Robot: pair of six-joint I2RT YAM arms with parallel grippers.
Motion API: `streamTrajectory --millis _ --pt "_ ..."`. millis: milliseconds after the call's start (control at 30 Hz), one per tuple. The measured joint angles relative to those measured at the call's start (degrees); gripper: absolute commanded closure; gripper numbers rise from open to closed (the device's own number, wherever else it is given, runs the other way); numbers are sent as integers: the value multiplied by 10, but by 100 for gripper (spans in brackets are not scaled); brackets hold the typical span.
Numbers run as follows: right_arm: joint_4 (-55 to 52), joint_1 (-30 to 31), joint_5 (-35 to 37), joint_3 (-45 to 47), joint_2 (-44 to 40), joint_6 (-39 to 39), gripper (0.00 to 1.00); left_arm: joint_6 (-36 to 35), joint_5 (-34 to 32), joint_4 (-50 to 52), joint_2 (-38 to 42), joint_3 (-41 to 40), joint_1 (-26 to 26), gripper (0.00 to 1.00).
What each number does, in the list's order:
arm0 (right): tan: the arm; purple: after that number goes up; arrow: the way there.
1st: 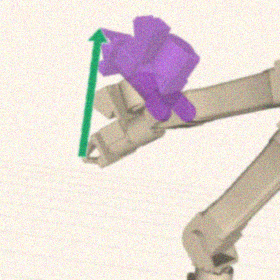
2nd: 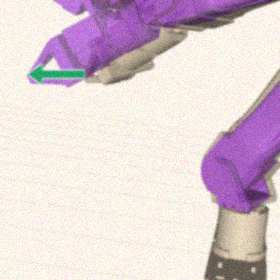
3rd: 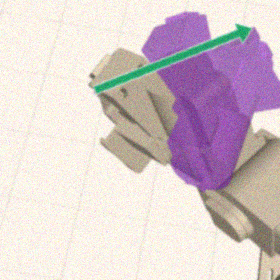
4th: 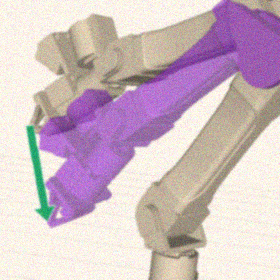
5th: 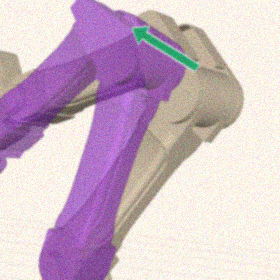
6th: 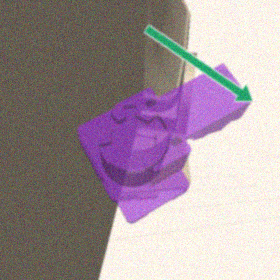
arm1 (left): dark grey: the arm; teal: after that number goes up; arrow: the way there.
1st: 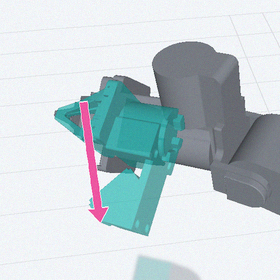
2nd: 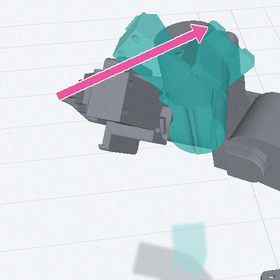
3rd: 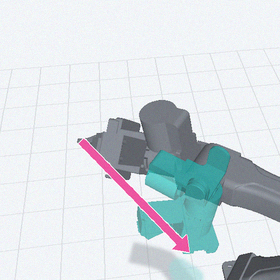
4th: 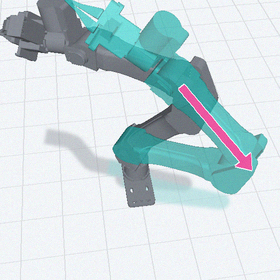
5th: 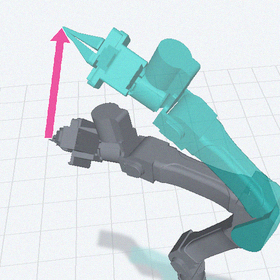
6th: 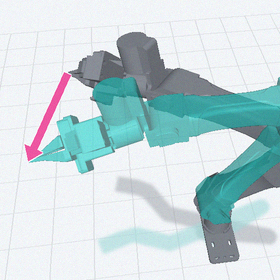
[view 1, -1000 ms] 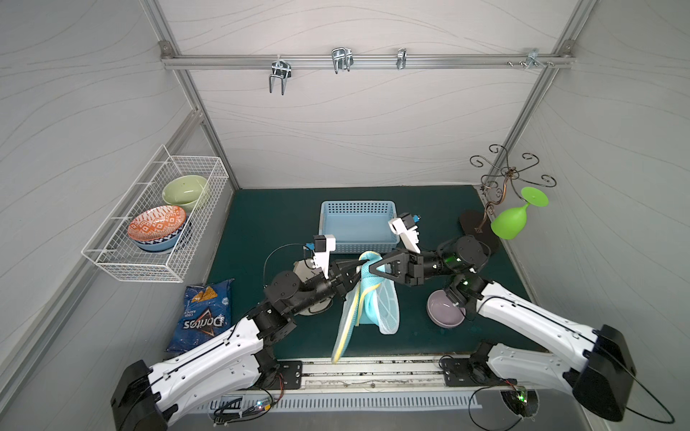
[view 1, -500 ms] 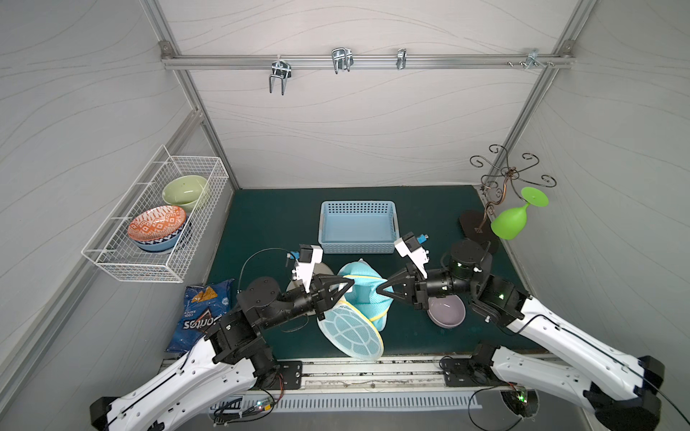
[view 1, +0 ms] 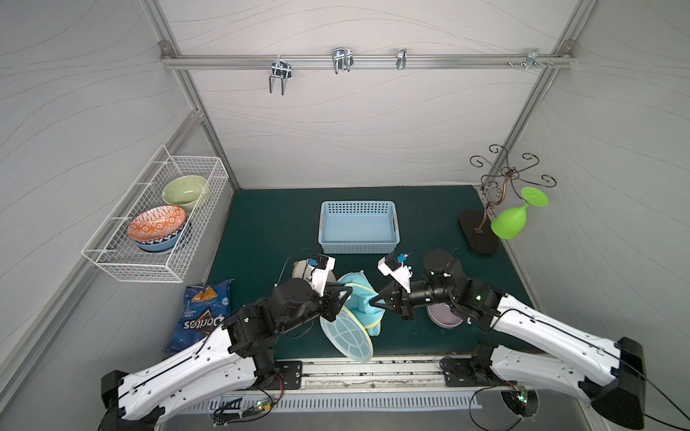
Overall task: Turn the laundry bag inside out
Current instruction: Turn over the laundry bag.
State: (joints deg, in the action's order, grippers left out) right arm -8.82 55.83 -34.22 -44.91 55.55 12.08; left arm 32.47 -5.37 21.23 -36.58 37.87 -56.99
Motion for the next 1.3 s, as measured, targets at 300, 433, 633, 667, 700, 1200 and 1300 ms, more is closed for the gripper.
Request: streamTrajectory --millis 300,433,633,667,700,1200,1300 --pt "-94 -10 -92 -87 13 -104 100 -53 27 91 -6 56 -16 53" --pt "-137 -12 -141 -105 32 -140 100 -97 1 136 -27 96 -71 52" --pt "-210 1 -198 -150 67 -199 100 -166 -65 170 -91 145 -157 45" --pt "-222 7 -203 -160 73 -210 100 -179 -82 176 -97 147 -175 39" --pt "-233 14 -207 -168 79 -221 100 -191 -98 186 -100 149 -193 37" --pt "-279 34 -261 -189 113 -286 100 -346 -193 165 15 152 -285 33" --pt "-283 35 -269 -189 119 -288 100 -368 -188 156 -31 153 -285 32"
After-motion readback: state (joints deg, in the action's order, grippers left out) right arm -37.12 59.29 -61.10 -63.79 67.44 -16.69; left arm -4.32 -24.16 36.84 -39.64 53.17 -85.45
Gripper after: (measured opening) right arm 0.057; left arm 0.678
